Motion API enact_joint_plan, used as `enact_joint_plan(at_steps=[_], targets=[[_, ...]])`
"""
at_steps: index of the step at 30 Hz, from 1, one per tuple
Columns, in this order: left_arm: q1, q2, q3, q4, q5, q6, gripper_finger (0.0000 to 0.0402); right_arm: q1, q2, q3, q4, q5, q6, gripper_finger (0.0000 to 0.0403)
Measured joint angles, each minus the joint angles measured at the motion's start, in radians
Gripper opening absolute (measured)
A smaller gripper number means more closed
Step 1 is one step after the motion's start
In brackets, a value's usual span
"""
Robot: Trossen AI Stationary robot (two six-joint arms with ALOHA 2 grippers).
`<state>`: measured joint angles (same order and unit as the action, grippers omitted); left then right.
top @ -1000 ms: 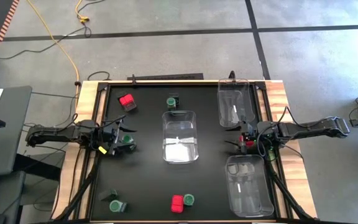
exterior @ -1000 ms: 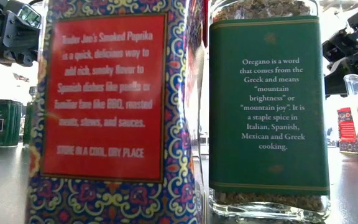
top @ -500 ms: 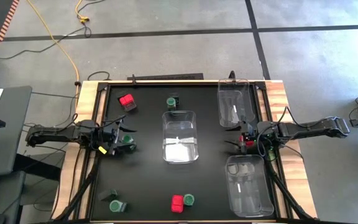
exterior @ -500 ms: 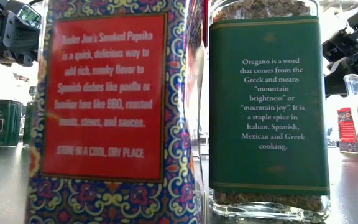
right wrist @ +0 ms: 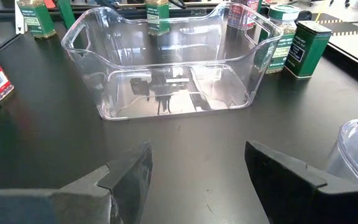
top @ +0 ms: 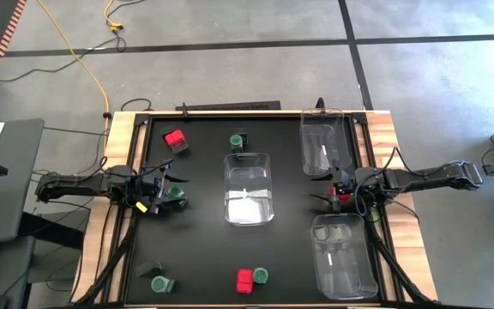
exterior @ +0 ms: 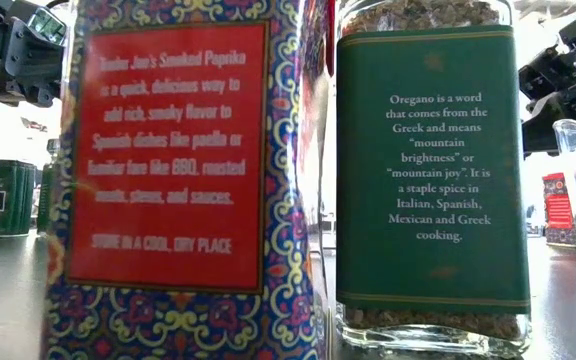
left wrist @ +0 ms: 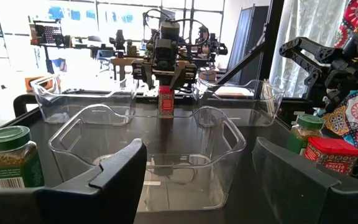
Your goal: Sort spices by type
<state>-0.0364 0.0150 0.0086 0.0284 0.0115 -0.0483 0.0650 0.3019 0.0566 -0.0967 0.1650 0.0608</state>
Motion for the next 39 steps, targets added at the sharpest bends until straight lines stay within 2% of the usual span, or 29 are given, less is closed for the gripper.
enact_joint_plan(at_steps=[19,39], targets=[[0.000,0.000,0.000,0.000,0.000,-0.001,0.0282,0.000,0.000,0.000,0.000,0.000,0.000,0.0286],[0.000,0.000,0.000,0.000,0.001,-0.136,0.0282,0.000,0.000,0.000,0.000,0.000,0.000,0.0286]])
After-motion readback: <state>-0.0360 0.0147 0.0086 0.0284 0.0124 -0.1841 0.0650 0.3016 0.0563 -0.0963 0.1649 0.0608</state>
